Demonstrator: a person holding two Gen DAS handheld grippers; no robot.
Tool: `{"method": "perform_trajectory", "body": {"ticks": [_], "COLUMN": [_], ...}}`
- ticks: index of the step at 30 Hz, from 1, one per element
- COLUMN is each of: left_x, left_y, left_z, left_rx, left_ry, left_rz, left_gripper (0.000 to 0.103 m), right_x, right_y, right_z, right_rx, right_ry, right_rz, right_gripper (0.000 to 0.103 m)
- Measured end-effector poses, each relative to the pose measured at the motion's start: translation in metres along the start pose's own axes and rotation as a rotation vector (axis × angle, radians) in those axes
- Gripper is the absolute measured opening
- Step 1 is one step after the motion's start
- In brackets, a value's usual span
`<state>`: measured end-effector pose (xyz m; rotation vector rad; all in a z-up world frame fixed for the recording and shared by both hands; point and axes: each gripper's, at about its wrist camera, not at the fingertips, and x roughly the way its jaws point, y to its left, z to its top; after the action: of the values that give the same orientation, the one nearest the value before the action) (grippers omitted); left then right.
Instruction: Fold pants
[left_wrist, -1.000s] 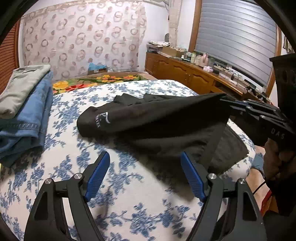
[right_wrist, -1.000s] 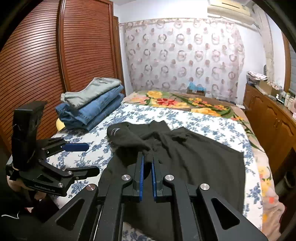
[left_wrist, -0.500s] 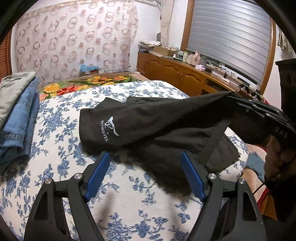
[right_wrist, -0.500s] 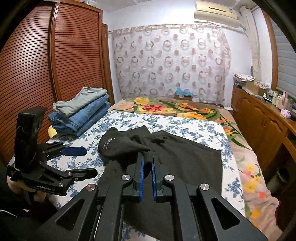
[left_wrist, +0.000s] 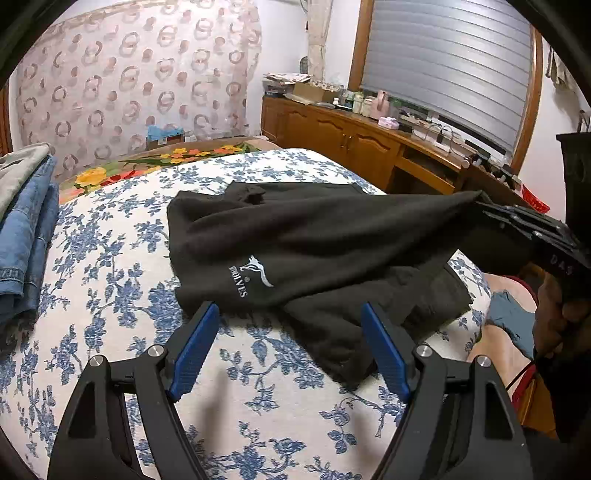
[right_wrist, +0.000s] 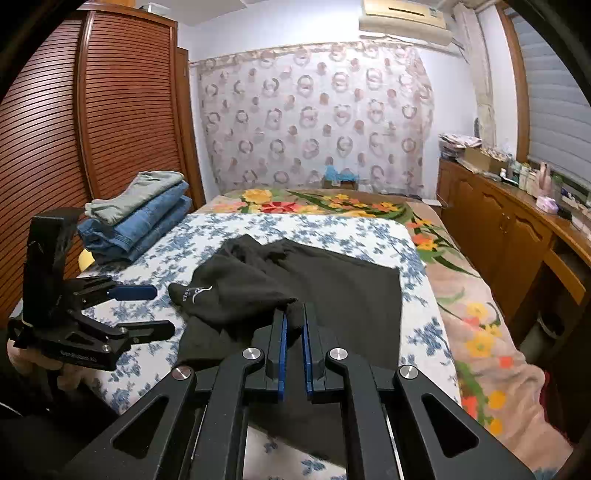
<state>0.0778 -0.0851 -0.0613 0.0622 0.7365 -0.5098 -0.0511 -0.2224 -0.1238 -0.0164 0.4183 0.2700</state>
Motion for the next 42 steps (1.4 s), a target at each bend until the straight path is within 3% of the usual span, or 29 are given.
{"method": "perform_trajectory", "body": {"ticks": [21, 35, 40, 42], "left_x": [0.014, 0.033, 0.040, 0.040], "left_y": [-0.020, -0.023, -0.023, -0.022], "left_z": [0.000, -0.010, -0.013, -0.015], "left_rx": [0.039, 0.047, 0.044, 0.037], "left_ry": [0.018, 0.085, 0.112, 0.113], "left_rz": [0.011, 0.038, 0.043, 0.042], "left_gripper": [0.080, 0.080, 0.080, 0.080], "right_x": [-0.002, 0.000, -0.014, -0.023], "right_y": [-0.008, -0.022, -0.031, -0.036], "right_z": [-0.013, -0.014, -0.010, -0.008], "right_rx": [0.056, 0.105, 0.113, 0.125], "right_ry": [0.129, 0.197, 0.160, 0.129], "right_rz": [-0.085, -0.071, -0.074, -0.085], "right_gripper": [0.007, 0.007, 0.025, 0.027]}}
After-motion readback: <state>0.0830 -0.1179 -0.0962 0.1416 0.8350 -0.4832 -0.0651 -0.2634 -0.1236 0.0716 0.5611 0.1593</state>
